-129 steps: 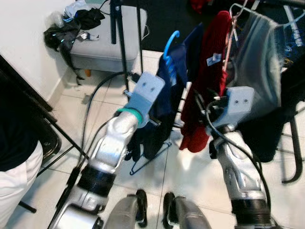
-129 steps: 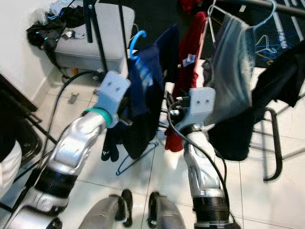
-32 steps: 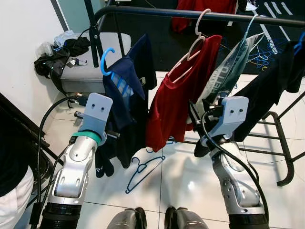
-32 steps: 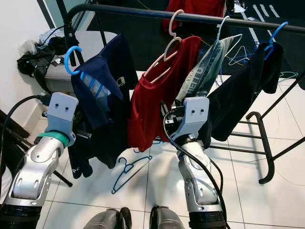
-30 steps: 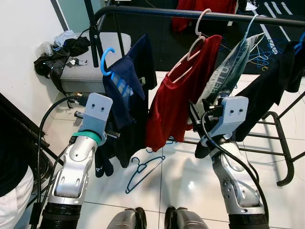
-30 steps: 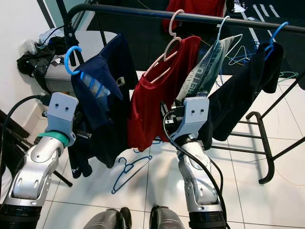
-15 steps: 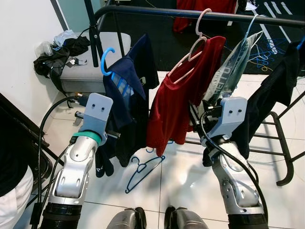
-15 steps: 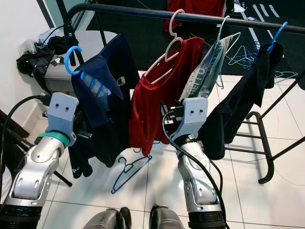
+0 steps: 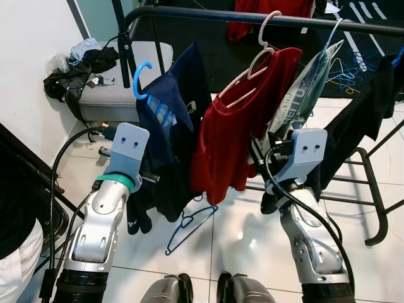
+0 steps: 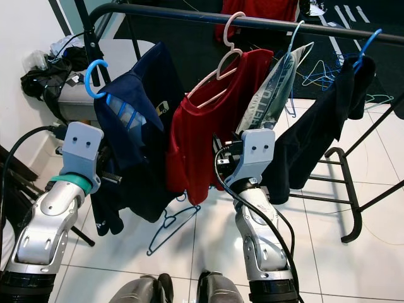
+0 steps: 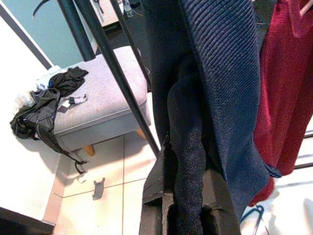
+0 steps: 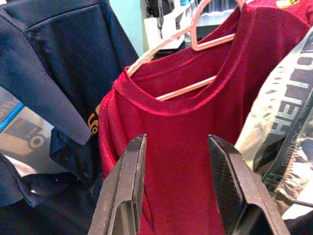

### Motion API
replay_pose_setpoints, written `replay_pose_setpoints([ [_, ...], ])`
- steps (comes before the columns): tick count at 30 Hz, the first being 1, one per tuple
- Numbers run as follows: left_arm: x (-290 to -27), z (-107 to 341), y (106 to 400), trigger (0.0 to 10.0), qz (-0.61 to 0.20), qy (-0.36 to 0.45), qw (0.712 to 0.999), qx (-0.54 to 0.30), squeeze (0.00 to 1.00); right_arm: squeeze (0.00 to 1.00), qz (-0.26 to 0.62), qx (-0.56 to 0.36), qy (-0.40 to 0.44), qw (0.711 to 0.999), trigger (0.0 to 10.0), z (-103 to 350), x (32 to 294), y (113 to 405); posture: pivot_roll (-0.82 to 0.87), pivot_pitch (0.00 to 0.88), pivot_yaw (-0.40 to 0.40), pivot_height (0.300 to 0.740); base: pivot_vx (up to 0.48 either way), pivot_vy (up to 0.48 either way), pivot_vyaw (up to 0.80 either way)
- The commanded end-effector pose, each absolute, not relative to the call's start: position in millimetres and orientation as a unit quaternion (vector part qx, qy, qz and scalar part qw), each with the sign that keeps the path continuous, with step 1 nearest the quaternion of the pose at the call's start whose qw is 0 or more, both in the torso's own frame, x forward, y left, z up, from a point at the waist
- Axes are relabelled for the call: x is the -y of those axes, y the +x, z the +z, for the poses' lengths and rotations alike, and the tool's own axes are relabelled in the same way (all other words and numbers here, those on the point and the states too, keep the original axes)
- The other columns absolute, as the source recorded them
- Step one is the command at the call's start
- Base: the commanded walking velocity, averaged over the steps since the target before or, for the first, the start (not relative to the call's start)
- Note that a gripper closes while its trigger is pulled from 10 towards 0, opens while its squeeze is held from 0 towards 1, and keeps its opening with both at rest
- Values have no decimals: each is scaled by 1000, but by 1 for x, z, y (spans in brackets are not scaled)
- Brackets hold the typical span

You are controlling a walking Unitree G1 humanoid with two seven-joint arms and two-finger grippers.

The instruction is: Hang hanger

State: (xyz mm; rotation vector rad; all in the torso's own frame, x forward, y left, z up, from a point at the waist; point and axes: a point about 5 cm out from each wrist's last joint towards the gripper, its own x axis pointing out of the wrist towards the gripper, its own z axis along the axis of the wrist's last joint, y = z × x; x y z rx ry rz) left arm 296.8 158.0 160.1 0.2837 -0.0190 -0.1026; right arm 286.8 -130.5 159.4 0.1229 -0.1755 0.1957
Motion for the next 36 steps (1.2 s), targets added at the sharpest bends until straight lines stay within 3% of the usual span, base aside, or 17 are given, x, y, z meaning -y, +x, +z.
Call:
replay_pose_setpoints([
  [1, -157, 165, 294, 10000, -50, 134, 989, 24, 0, 0, 101, 80, 65, 990, 10000, 154, 128, 286, -88, 78, 95, 740, 0, 0, 0],
  [25, -156, 166, 294, 10000, -51, 134, 989, 26, 0, 0, 110, 76, 65, 989, 10000, 152, 125, 286, -84, 76, 96, 740, 0, 0, 0],
  [36, -143, 163, 293, 10000, -76, 110, 991, 23, 0, 0, 97, 69, 67, 991, 10000, 136, 112, 284, -72, 42, 76, 740, 0, 0, 0],
])
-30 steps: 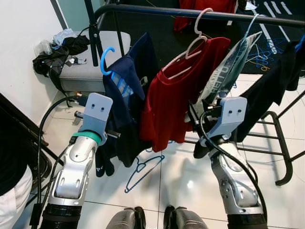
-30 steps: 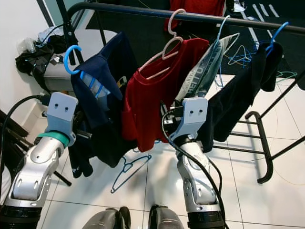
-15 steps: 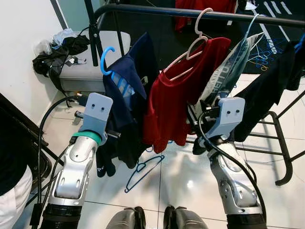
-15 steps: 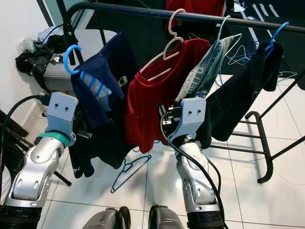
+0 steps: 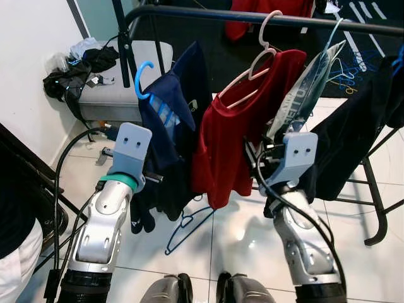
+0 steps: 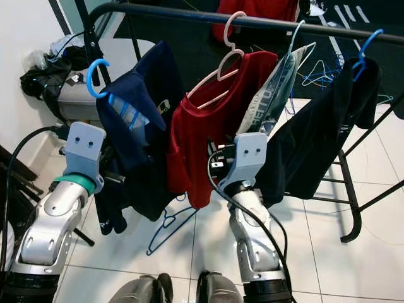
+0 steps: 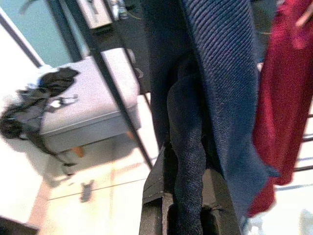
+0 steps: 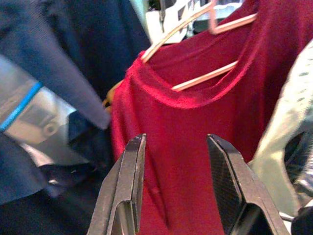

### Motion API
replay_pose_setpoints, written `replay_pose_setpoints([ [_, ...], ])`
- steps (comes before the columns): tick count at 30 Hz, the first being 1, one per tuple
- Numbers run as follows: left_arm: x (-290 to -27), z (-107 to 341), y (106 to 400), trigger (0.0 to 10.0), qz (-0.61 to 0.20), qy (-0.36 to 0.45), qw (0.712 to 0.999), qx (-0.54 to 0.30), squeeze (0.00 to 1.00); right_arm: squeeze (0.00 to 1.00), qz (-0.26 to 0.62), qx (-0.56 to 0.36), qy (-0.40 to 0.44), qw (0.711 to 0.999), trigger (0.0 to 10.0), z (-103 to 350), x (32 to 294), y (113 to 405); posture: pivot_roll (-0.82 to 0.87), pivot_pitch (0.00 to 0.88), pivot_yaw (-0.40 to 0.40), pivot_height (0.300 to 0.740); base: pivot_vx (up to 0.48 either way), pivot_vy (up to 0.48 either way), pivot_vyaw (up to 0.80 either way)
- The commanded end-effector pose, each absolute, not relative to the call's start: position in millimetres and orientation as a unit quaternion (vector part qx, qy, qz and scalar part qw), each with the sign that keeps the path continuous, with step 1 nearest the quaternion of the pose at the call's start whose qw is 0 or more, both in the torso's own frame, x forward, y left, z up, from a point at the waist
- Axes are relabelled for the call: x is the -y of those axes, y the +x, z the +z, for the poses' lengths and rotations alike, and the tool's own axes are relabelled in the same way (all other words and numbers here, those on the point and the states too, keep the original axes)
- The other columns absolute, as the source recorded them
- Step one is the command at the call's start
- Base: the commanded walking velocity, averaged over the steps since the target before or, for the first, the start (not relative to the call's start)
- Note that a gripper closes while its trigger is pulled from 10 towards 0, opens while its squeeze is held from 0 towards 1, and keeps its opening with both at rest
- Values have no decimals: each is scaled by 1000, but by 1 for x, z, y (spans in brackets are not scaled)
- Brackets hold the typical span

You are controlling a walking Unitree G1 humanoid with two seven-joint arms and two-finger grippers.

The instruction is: Hang hanger

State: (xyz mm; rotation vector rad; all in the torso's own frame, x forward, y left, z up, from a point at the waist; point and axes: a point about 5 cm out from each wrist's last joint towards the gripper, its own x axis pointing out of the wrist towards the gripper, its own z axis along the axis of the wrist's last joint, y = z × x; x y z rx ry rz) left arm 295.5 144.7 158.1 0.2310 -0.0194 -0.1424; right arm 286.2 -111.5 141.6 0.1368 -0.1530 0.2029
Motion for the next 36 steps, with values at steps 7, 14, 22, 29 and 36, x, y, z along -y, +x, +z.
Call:
replay_pose_setpoints([
  [7, -144, 132, 283, 10000, -102, 71, 990, -72, 0, 0, 108, 60, 34, 992, 10000, 122, 112, 285, -63, 30, 74, 740, 0, 0, 0],
  [14, -159, 116, 285, 10000, -51, -4, 989, -138, 0, 0, 105, 63, 27, 992, 10000, 121, 114, 287, -61, 25, 74, 740, 0, 0, 0],
  [22, -156, 150, 299, 10000, -5, 12, 1000, -27, 0, 0, 124, 72, 26, 989, 10000, 125, 112, 294, -58, 37, -1, 740, 0, 0, 0],
  [29, -143, 164, 298, 10000, -39, 26, 999, -9, 0, 0, 130, 81, 23, 988, 10000, 130, 112, 297, -62, 41, -11, 740, 0, 0, 0],
  [36, -132, 177, 297, 10000, -79, 68, 994, 23, 0, 0, 115, 96, 24, 988, 10000, 137, 117, 299, -72, 48, 19, 740, 0, 0, 0],
])
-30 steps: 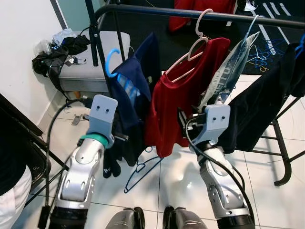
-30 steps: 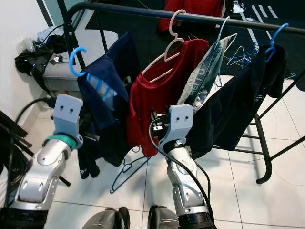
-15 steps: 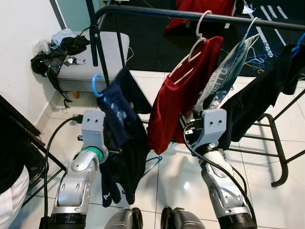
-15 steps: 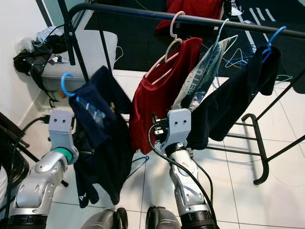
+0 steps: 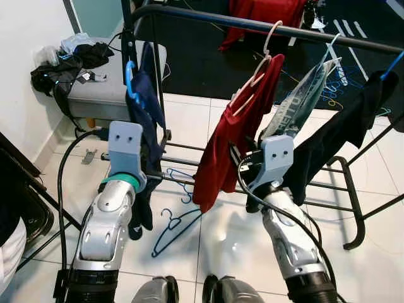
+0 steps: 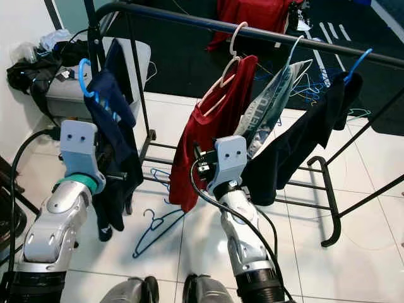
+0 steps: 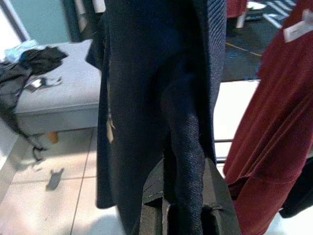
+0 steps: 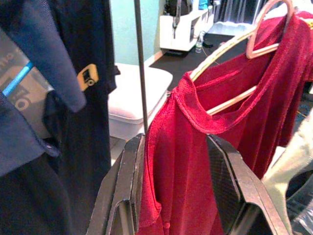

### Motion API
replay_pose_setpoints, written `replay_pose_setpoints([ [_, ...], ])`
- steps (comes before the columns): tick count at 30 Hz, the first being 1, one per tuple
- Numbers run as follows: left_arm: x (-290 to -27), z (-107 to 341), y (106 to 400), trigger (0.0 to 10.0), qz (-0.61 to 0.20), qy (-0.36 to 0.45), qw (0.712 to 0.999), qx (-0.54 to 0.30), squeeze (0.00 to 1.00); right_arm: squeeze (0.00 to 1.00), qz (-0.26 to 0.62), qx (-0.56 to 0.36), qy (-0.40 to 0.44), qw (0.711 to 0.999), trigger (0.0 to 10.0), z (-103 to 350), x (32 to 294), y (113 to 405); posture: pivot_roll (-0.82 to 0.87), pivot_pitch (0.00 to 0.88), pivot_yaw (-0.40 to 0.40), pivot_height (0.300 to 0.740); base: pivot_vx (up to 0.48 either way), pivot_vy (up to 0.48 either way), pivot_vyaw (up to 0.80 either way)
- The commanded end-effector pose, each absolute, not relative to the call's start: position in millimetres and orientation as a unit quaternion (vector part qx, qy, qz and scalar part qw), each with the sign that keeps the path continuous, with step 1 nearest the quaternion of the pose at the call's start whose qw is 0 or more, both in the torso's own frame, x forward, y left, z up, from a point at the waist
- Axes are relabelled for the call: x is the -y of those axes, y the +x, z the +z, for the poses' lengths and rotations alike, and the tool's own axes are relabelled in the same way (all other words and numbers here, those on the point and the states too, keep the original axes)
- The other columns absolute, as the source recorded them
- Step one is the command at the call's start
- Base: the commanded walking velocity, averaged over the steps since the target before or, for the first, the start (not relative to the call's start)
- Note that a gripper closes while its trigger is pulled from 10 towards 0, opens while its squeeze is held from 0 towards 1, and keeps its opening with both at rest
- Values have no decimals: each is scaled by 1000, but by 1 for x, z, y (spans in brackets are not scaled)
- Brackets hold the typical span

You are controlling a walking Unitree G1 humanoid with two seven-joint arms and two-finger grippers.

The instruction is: Hang hanger

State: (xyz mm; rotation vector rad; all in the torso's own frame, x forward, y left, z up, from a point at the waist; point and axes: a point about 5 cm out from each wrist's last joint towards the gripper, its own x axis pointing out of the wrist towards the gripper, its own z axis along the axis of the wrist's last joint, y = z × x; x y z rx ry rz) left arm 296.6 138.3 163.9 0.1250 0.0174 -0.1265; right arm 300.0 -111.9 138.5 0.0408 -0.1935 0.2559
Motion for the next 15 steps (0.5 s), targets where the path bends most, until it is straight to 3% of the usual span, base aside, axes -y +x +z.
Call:
replay_pose_setpoints([
  [1, -132, 177, 297, 10000, -79, 68, 994, 23, 0, 0, 115, 96, 24, 988, 10000, 137, 117, 299, -72, 48, 19, 740, 0, 0, 0],
  [10, -122, 185, 311, 10000, -103, 101, 989, 29, 0, 0, 100, 105, 33, 989, 10000, 140, 119, 297, -76, 65, 42, 740, 0, 0, 0],
  [15, -102, 184, 343, 10000, -106, 113, 988, 9, 0, 0, 98, 109, 36, 989, 10000, 142, 119, 298, -84, 76, 49, 740, 0, 0, 0],
])
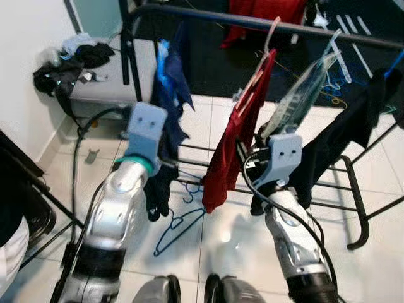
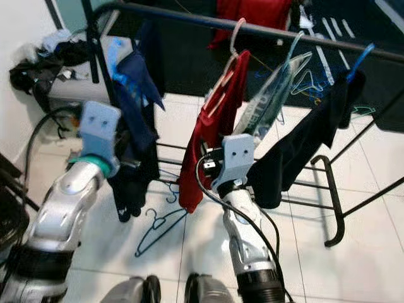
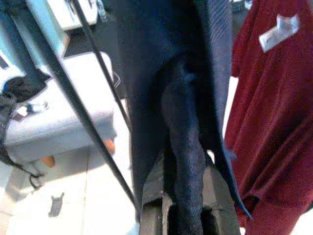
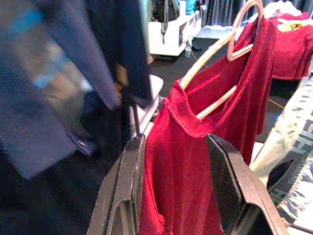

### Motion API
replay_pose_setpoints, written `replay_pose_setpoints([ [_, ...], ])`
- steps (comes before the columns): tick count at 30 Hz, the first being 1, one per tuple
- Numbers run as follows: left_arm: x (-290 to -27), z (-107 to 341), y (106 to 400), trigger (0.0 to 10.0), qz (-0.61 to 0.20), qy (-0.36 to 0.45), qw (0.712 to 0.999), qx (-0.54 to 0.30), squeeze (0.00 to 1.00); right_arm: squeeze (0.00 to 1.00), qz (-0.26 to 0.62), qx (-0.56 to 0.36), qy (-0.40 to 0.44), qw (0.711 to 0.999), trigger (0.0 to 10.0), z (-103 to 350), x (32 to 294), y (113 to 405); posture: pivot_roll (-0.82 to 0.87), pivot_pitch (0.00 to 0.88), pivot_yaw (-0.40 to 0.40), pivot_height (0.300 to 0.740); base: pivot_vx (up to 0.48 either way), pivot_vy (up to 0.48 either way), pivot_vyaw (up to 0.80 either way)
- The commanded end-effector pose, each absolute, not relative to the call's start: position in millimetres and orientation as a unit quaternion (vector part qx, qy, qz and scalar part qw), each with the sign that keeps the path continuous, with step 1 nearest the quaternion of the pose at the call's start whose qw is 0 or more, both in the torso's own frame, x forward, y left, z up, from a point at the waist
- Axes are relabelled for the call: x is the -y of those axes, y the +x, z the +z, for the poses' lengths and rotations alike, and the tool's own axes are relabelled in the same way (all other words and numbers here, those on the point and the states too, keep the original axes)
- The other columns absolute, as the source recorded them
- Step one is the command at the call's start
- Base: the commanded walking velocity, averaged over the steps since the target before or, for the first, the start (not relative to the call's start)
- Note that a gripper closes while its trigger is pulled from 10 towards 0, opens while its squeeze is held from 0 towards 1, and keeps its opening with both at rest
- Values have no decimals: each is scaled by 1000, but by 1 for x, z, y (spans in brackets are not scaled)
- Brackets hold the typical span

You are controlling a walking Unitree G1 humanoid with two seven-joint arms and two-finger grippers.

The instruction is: Hang hanger

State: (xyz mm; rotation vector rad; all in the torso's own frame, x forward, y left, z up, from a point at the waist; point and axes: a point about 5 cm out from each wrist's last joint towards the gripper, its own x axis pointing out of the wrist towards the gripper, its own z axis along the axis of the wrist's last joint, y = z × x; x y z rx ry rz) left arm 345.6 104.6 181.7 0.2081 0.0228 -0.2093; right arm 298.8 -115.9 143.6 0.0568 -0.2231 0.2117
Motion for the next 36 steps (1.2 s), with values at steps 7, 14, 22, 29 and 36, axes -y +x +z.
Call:
replay_pose_setpoints([
  [7, -89, 190, 375, 10000, -100, 81, 991, -18, 0, 0, 97, 111, 38, 988, 10000, 143, 119, 295, -95, 92, 57, 740, 0, 0, 0],
  [14, -93, 205, 394, 10000, -74, 60, 995, -11, 0, 0, 93, 112, 40, 988, 10000, 144, 117, 293, -123, 110, 66, 740, 0, 0, 0],
  [22, -93, 228, 404, 10000, -52, 47, 997, 23, 0, 0, 92, 113, 41, 988, 10000, 145, 116, 288, -141, 129, 69, 740, 0, 0, 0],
  [29, -108, 206, 356, 10000, -91, 83, 990, 69, 0, 0, 79, 128, 54, 987, 10000, 153, 123, 287, -85, 134, 62, 740, 0, 0, 0],
  [36, -126, 182, 308, 10000, -88, 87, 991, 44, 0, 0, 86, 132, 59, 986, 10000, 156, 122, 289, -57, 139, 58, 740, 0, 0, 0],
])
